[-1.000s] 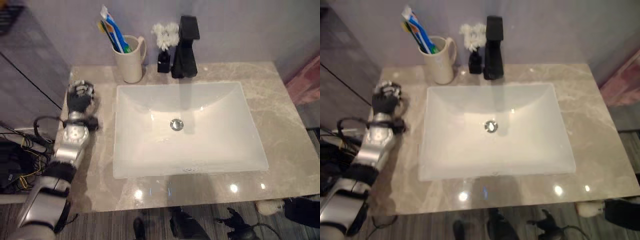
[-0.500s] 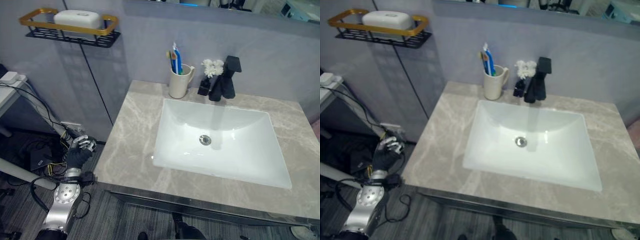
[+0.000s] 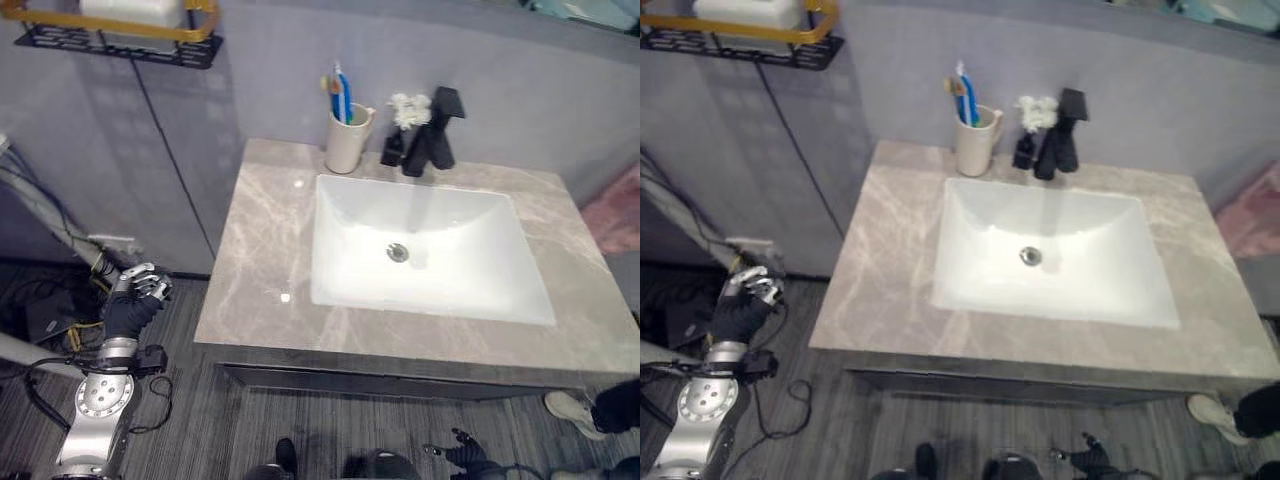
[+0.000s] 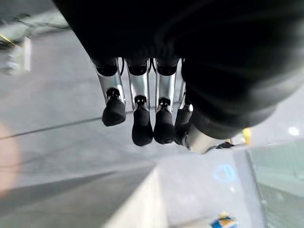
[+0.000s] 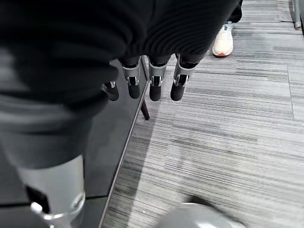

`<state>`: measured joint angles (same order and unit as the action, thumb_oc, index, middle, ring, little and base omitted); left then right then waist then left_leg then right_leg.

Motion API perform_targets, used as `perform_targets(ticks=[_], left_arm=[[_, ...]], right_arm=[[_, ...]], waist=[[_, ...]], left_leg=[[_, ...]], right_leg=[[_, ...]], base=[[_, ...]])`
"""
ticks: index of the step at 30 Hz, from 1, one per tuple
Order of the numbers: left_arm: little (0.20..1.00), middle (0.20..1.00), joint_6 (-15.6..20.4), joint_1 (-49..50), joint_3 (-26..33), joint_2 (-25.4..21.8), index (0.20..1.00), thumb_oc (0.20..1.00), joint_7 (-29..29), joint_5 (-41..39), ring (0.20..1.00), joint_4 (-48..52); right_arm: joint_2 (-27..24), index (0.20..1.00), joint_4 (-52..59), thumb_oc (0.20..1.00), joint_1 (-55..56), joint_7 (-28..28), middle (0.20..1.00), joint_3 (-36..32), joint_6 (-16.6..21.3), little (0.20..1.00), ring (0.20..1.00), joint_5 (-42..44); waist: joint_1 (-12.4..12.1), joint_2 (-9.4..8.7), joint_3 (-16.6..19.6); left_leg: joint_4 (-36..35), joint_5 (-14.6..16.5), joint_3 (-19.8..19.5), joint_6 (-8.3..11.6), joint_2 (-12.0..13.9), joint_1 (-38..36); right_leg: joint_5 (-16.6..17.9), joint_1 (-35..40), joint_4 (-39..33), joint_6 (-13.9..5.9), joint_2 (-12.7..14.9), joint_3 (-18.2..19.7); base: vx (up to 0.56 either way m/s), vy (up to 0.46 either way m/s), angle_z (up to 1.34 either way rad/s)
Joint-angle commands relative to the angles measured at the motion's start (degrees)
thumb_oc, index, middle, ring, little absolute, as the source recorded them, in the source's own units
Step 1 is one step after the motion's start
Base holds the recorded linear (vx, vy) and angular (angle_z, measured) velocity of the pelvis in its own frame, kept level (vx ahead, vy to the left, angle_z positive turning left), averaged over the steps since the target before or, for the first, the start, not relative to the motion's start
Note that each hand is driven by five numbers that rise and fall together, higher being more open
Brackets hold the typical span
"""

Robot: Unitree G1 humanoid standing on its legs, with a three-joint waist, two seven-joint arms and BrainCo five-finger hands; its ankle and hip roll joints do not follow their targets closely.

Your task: Put brush and paste in cup on sink, flatten towel.

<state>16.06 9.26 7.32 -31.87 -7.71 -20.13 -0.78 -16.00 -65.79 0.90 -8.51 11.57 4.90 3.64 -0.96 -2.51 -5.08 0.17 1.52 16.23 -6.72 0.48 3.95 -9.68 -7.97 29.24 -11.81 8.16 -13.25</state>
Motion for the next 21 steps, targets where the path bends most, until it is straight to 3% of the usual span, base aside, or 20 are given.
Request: perform_targets(ticks=[1, 2, 3, 5, 6, 7, 10, 13, 18, 20, 21], left_arm=[[0.231, 0.231, 2.8, 2.1, 4.3, 0.0, 0.231, 0.231, -0.7, -0.5, 0.231, 4.9], [0.266, 0.266, 3.0, 2.2, 4.5, 0.1, 0.266, 0.266, -0.7, -0.8, 0.266, 5.0], [0.2, 0.2, 3.0, 3.5, 5.4, 0.4, 0.2, 0.2, -0.6, -1.2, 0.2, 4.8], [0.206, 0.206, 3.1, 4.1, 5.8, 0.5, 0.206, 0.206, -0.6, -1.5, 0.206, 4.6], [0.407, 0.407, 3.2, 3.7, 5.8, 0.7, 0.407, 0.407, -1.0, -1.2, 0.407, 4.0], [0.504, 0.504, 3.3, 3.8, 5.7, 1.1, 0.504, 0.504, -1.2, -1.1, 0.504, 3.7], [0.598, 0.598, 3.3, 3.9, 5.4, 2.0, 0.598, 0.598, -1.6, -1.9, 0.598, 3.0], [0.793, 0.793, 3.1, 1.8, 3.7, 3.2, 0.793, 0.793, -3.0, -1.1, 0.793, -0.2], [0.834, 0.834, 3.1, -0.4, 2.3, 4.5, 0.834, 0.834, -4.7, -0.5, 0.834, -3.5], [0.84, 0.84, 3.3, -1.7, 2.1, 5.2, 0.84, 0.84, -5.6, -0.4, 0.84, -5.2], [0.846, 0.846, 3.4, -2.2, 2.2, 5.3, 0.846, 0.846, -6.0, -0.4, 0.846, -5.2]], right_arm=[[-1.0, 1.0, -1.1, 1.0, 2.1, -0.4, 1.0, 1.6, -0.4, 1.0, 1.0, -1.0], [-1.0, 1.0, -0.6, 1.0, 1.7, -0.5, 1.0, 1.7, -0.3, 1.0, 1.0, -1.0], [-1.6, 1.0, 0.0, 1.0, 1.8, -0.5, 1.0, 2.1, -0.3, 1.0, 1.0, -1.7], [-2.0, 1.0, 1.2, 1.0, 2.0, -0.3, 1.0, 2.4, -0.4, 1.0, 1.0, -2.3], [-3.4, 1.0, 3.9, 1.0, 2.5, -0.3, 1.0, 2.4, 0.1, 1.0, 1.0, -2.8], [-3.9, 1.0, 4.7, 1.0, 3.0, -0.4, 1.0, 1.9, 0.3, 1.0, 1.0, -2.5], [-4.8, 1.0, 7.3, 1.0, 4.3, -0.4, 1.0, 0.8, 0.7, 1.0, 1.0, -1.6], [-6.5, 1.0, 11.2, 1.0, 6.1, -0.7, 1.0, -0.7, 1.4, 1.0, 1.0, -0.8], [-7.9, 1.0, 13.5, 1.0, 7.2, -0.8, 1.0, -1.4, 2.0, 1.0, 1.0, -0.4], [-8.4, 1.0, 14.2, 1.0, 7.2, -0.8, 1.0, -1.3, 2.2, 1.0, 1.0, -0.5], [-8.5, 1.0, 13.9, 1.0, 6.7, -0.9, 1.0, -1.0, 2.2, 1.0, 1.0, -0.4]], waist=[[-1.5, -2.38, 4.0], [-1.7, -2.76, 4.0], [-2.2, -2.77, 4.1], [-2.0, -2.59, 4.0], [-1.4, -2.37, 3.7], [-1.2, -2.26, 3.6], [-0.7, -2.2, 3.5], [0.3, -1.81, 2.9], [1.0, -1.47, 2.3], [1.0, -1.41, 1.9], [0.4, -1.59, 1.2]], left_leg=[[-2.5, -3.7, 0.5, 5.92, -1.4, 4.7], [-2.8, -4.0, 1.7, 6.02, -1.2, 4.7], [-2.8, -3.1, 3.4, 6.51, -0.8, 3.9], [-3.0, -3.4, 3.9, 6.68, -0.5, 3.6], [-2.5, -5.3, 5.5, 6.77, 0.5, 4.5], [-2.7, -5.8, 5.7, 7.06, 0.9, 4.7], [-2.9, -6.6, 6.4, 7.5, 1.3, 4.8], [-2.2, -7.9, 6.5, 8.43, 2.3, 5.7], [-1.2, -8.7, 5.1, 9.21, 2.7, 6.6], [0.4, -8.6, 2.7, 9.76, 2.5, 7.5], [2.2, -8.1, -0.8, 10.2, 2.3, 8.5]], right_leg=[[7.9, 6.0, -14.3, 3.32, -1.4, -2.0], [7.7, 5.9, -16.1, 3.38, -1.7, -2.2], [5.8, 6.1, -17.7, 3.38, -1.7, -3.6], [5.1, 6.2, -18.5, 3.72, -2.6, -3.0], [5.1, 6.1, -20.7, 4.84, -4.2, -2.3], [4.4, 6.6, -22.4, 5.24, -4.8, -2.1], [4.4, 7.0, -24.4, 5.68, -5.8, -0.9], [4.4, 7.6, -26.6, 6.34, -6.9, 0.6], [5.0, 8.1, -28.5, 7.0, -7.4, 2.1], [5.7, 8.3, -29.6, 7.04, -7.5, 3.2], [5.9, 7.9, -29.4, 7.17, -7.3, 4.1]], base=[[-0.14, -0.061, -1.37], [-0.05, -0.095, -1.45], [0.01, -0.104, -1.07], [-0.04, -0.12, -1.2], [-0.12, -0.144, -1.15], [-0.12, -0.143, -0.48], [-0.05, -0.111, -0.2], [-0.06, -0.111, -0.32], [-0.05, -0.071, -0.17], [-0.09, -0.05, -0.12], [-0.09, -0.013, -0.13]])
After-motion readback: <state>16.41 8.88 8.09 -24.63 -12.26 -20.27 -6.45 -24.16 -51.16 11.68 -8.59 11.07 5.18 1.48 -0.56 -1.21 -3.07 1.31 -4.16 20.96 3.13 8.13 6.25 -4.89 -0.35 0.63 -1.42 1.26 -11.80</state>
